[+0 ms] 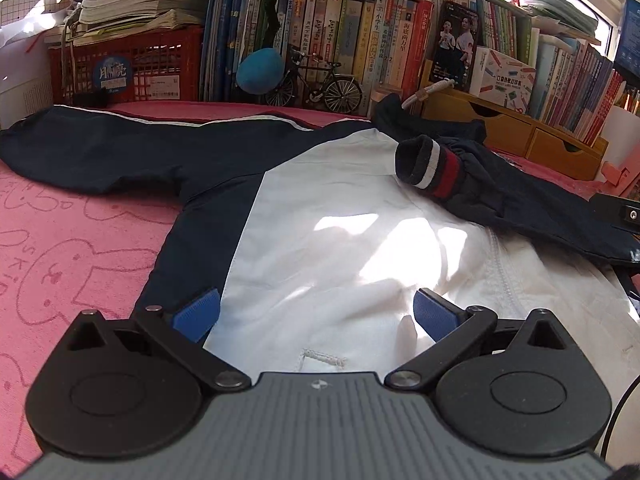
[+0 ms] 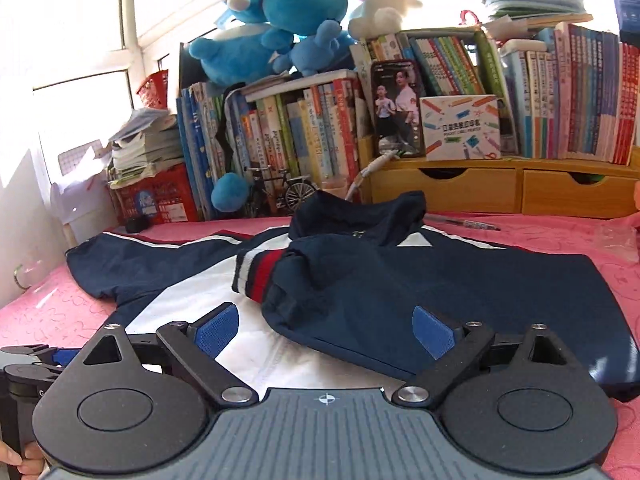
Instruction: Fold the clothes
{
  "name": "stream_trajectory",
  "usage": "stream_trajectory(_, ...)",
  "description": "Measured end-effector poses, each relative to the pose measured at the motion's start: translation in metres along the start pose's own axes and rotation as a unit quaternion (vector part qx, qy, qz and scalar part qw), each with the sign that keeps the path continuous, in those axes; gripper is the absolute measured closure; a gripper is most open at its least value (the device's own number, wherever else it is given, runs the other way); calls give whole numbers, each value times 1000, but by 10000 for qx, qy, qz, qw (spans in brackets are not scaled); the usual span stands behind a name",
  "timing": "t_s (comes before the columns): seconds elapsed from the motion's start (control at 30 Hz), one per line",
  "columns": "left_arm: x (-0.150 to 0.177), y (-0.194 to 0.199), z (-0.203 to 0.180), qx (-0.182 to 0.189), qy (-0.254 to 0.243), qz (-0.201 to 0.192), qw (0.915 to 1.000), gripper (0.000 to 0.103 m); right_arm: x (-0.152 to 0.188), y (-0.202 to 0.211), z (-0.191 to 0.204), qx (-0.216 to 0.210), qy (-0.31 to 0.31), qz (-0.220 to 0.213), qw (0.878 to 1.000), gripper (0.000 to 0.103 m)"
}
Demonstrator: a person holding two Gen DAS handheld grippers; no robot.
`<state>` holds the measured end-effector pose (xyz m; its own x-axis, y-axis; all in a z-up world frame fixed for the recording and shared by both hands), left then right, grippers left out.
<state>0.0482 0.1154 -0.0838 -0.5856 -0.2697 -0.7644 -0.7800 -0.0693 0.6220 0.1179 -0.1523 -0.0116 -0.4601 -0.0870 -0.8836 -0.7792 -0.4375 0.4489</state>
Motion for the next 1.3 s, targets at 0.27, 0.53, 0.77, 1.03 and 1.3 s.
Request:
stream_trajectory(0.27,-64,13,-32,1134,-12,-68,9935,0,38,6,-65,1073,-283,59,9938,8)
stream_trajectory(0.53,-97,-64,-91,1765,-327,316,9832,0,39,6,-71,1103,-415,47,9930,6)
stream_trajectory(0.77,-91,-103,-102,2166,296,526,9744,0,39,1,-67,1217,-278,184,9920,3)
stream_trajectory(1.03,-83,-124,-114,1568,-273,442,9863,14,40,0,-69,1231,-349,270,9914,1)
stream_trajectory(1.3,-101,-111,-103,1309,-268,-210,9908,52,41,-5,-66,1246,-237,383,9912,0)
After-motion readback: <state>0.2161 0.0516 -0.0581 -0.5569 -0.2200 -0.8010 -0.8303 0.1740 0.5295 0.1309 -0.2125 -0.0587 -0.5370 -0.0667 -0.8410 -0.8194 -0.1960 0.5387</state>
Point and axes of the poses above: each gripper's, at about its wrist camera, not at the fingertips, and y roughly against the way its jaws point, z to its left, x to its underside, the point moved 8 cm from there along -y, roughly the way its jaws point, and after that the axes turned 3 degrees about y, right-handed, at the moved point
